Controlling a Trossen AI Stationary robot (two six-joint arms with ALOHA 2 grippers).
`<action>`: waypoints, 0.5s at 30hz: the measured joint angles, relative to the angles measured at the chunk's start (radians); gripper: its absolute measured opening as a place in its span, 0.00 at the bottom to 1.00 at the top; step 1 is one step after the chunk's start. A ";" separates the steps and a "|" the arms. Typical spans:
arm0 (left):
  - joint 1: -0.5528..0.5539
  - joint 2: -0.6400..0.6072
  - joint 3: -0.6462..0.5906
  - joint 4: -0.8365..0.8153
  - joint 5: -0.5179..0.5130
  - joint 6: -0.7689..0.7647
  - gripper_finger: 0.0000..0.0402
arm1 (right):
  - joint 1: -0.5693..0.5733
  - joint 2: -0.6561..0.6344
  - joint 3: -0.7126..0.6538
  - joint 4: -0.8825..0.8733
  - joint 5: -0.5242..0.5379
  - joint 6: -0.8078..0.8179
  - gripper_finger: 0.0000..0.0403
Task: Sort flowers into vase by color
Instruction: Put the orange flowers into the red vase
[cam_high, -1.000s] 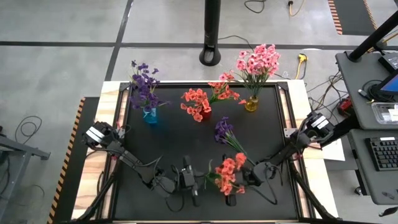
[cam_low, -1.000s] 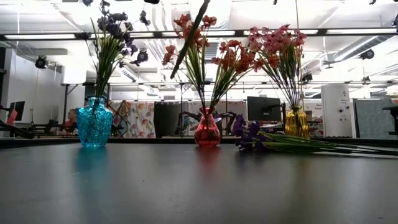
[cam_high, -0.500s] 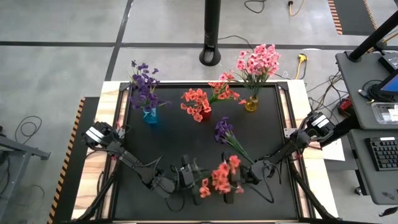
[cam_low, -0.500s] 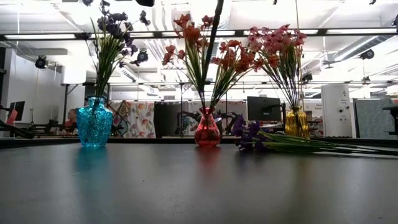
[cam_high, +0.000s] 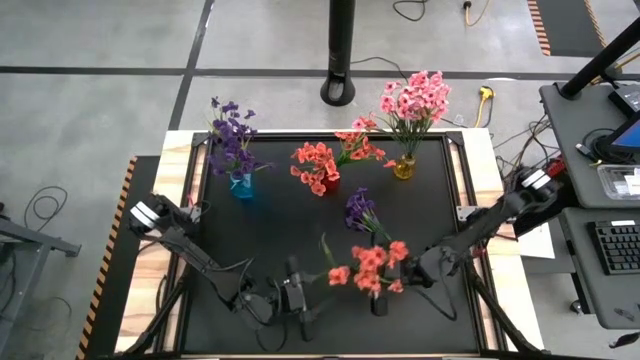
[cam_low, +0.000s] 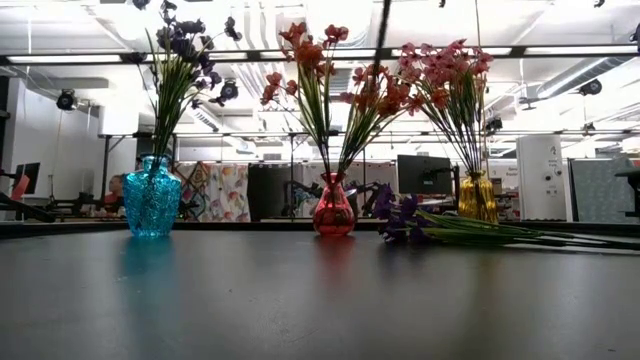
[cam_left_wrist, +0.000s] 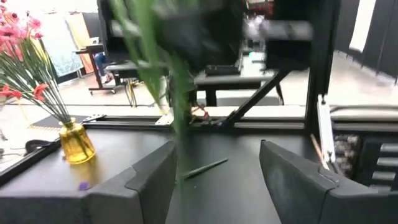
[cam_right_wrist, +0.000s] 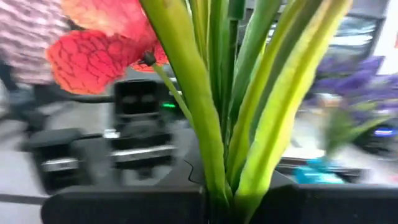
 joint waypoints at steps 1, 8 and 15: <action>-0.003 -0.015 0.000 -0.034 -0.001 -0.001 0.53 | 0.000 -0.030 0.000 -0.032 0.032 -0.023 0.03; -0.011 -0.155 0.000 -0.444 -0.114 -0.118 0.53 | -0.089 -0.211 -0.002 -0.112 0.130 -0.196 0.03; -0.001 -0.277 0.000 -0.948 -0.151 -0.395 0.52 | -0.341 -0.243 -0.027 -0.120 -0.002 -0.193 0.03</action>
